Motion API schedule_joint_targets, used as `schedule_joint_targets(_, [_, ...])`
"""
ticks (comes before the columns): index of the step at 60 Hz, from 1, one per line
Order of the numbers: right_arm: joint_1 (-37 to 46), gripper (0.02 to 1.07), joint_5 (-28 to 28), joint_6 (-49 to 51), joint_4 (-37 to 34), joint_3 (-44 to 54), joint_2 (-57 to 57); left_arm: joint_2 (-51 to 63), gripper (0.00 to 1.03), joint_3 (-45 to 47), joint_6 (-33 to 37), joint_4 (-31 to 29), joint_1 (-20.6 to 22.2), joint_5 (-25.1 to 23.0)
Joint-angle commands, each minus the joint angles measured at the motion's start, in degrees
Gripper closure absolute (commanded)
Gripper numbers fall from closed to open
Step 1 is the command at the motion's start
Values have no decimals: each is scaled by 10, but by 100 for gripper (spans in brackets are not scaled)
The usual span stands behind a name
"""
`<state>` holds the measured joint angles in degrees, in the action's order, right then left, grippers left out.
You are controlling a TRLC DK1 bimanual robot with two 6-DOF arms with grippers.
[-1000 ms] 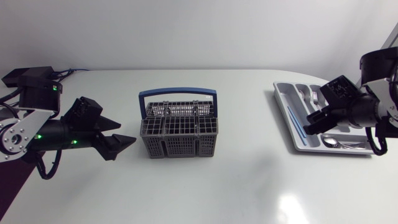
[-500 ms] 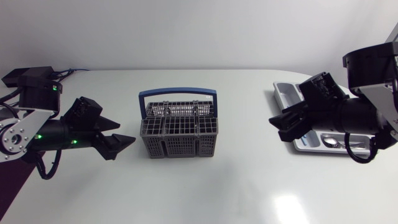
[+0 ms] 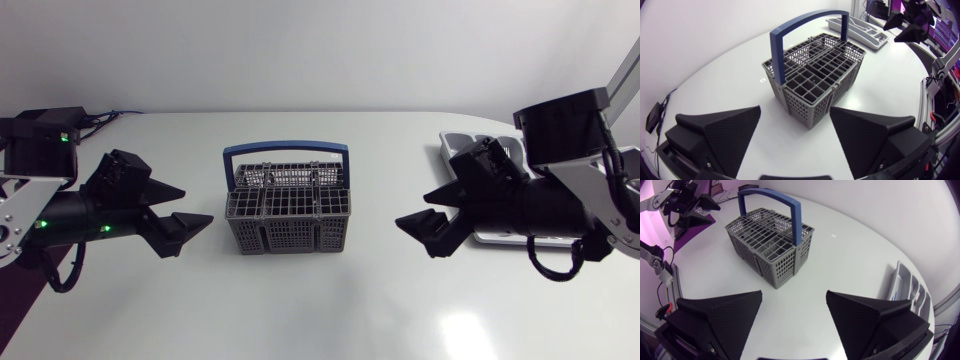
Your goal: Unload the cutlery basket into the drawer organizer.
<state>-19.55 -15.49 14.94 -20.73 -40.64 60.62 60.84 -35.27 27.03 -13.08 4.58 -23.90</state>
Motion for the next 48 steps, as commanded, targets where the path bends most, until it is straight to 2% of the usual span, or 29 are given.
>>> schedule_joint_targets(1, [-8,7,-12,-17,9,16,-16,-16,6,15,-6,-12,0,0])
schedule_joint_targets(17, [-15,7,-17,-24,16,28,-28,-50,5,17,-14,-57,-3,0])
schedule_joint_targets(33, [-22,7,-11,-25,17,38,-50,-110,5,25,-66,-58,-33,21])
schedule_joint_targets(48, [-17,7,-9,-25,13,47,-76,-158,5,51,-73,-71,-28,22])
